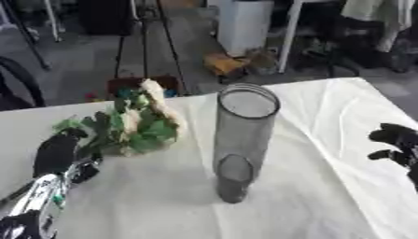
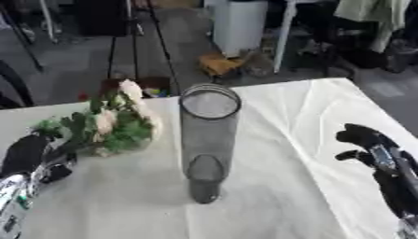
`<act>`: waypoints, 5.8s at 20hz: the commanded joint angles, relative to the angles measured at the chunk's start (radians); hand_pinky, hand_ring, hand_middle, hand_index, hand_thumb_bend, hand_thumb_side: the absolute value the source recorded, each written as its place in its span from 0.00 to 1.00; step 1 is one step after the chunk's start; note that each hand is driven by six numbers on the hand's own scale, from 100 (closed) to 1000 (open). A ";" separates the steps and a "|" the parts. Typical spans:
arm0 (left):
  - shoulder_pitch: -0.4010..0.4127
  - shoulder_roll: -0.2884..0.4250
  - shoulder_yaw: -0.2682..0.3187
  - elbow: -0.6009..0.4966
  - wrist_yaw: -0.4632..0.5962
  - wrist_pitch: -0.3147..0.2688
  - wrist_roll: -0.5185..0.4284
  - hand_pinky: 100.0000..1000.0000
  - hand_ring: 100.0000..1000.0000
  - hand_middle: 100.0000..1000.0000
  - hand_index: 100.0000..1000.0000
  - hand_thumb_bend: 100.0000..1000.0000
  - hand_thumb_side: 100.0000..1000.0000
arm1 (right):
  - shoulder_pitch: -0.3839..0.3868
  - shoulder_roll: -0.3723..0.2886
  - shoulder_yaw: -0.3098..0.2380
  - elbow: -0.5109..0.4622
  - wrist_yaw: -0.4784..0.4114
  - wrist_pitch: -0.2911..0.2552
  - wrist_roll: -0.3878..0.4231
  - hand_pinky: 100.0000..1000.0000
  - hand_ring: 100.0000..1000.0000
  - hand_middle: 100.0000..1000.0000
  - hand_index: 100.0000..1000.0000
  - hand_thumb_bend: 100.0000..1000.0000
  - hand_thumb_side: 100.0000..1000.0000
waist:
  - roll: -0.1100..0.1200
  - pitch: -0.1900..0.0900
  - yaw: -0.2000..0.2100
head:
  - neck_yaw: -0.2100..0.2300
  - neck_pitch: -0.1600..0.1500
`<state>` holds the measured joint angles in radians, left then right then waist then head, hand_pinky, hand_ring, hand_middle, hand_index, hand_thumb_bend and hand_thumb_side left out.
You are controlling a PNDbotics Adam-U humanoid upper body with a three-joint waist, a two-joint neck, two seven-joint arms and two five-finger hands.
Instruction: Arrange flowers into the vase.
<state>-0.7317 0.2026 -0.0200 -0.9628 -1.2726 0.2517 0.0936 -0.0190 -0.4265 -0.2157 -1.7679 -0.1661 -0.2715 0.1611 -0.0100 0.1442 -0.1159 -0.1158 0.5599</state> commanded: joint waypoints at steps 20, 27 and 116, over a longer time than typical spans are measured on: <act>-0.023 0.043 0.036 0.044 -0.044 0.068 0.050 0.55 0.52 0.54 0.69 0.21 0.19 | -0.018 -0.009 -0.006 -0.010 -0.004 -0.002 0.008 0.57 0.79 0.69 0.83 0.00 0.88 | 0.000 0.002 -0.011 | -0.003 -0.018; -0.011 0.038 0.037 0.065 -0.042 0.072 0.056 0.50 0.47 0.48 0.64 0.26 0.22 | -0.018 -0.007 -0.007 -0.008 -0.004 -0.001 0.009 0.57 0.79 0.69 0.83 0.00 0.87 | 0.001 0.001 -0.009 | -0.004 -0.017; -0.213 0.044 0.090 -0.474 1.003 -0.013 0.319 0.00 0.00 0.00 0.00 0.40 0.00 | -0.007 0.010 -0.003 0.009 -0.026 0.004 0.024 0.58 0.79 0.68 0.83 0.00 0.86 | -0.013 -0.033 -0.045 | -0.004 -0.037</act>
<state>-0.9159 0.2370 0.0732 -1.4152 -0.2832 0.2485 0.4040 -0.0179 -0.3993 -0.2153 -1.7492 -0.1832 -0.2669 0.1809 -0.0225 0.1260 -0.1598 -0.1208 0.5339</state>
